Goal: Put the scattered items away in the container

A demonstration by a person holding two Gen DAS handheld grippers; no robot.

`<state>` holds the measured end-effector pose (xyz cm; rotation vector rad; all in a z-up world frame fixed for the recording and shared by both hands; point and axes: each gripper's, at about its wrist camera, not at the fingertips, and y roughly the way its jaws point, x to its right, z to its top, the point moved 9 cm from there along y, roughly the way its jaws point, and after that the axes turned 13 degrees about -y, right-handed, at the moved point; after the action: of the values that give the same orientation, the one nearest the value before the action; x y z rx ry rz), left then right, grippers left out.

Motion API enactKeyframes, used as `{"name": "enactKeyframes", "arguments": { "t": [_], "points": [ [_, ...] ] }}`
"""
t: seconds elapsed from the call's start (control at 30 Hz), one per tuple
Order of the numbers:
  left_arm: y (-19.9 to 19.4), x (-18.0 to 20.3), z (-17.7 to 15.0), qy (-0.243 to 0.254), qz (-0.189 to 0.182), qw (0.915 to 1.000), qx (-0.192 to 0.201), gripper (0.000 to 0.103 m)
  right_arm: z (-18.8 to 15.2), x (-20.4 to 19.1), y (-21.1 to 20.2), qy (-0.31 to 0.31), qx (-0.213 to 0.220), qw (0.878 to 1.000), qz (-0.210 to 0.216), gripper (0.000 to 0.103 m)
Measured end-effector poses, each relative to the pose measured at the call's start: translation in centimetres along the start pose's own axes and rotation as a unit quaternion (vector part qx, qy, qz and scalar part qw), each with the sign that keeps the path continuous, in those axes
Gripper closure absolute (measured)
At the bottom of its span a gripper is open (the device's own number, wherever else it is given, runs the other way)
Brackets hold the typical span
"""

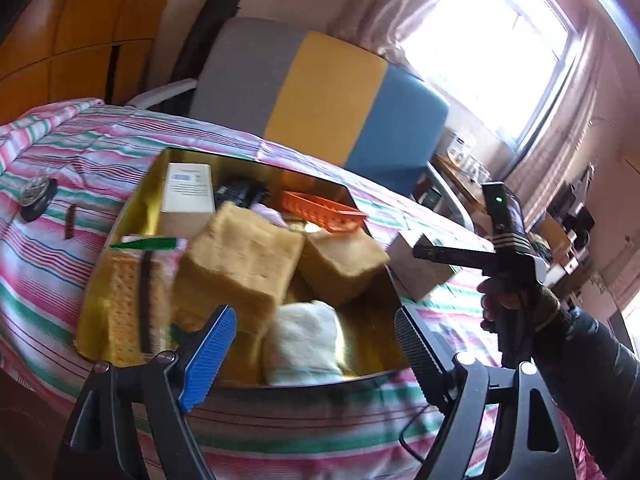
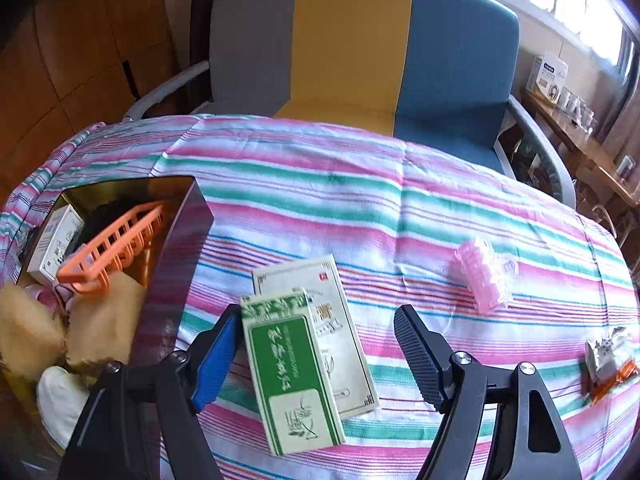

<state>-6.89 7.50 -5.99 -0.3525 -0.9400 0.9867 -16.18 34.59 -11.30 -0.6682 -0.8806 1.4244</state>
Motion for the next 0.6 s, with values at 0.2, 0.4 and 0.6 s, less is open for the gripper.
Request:
{"name": "enactKeyframes", "arguments": {
  "t": [0.2,0.4,0.6],
  "points": [
    [0.9,3.0,-2.7,0.032,-0.008,0.999,-0.03,0.02,-3.3,0.4,1.0,0.002,-0.019,1.0,0.009,0.04],
    [1.9,5.2,-5.3,0.057,-0.015,0.9964,-0.062,0.02,-6.9,1.3,-0.6,0.015,-0.004,1.0,0.012,0.051],
    [3.1,8.2,-7.9,0.094,-0.027,0.9908,-0.094,0.02,-11.8,2.4,-4.1,0.05,0.02,0.997,0.046,0.051]
  ]
}}
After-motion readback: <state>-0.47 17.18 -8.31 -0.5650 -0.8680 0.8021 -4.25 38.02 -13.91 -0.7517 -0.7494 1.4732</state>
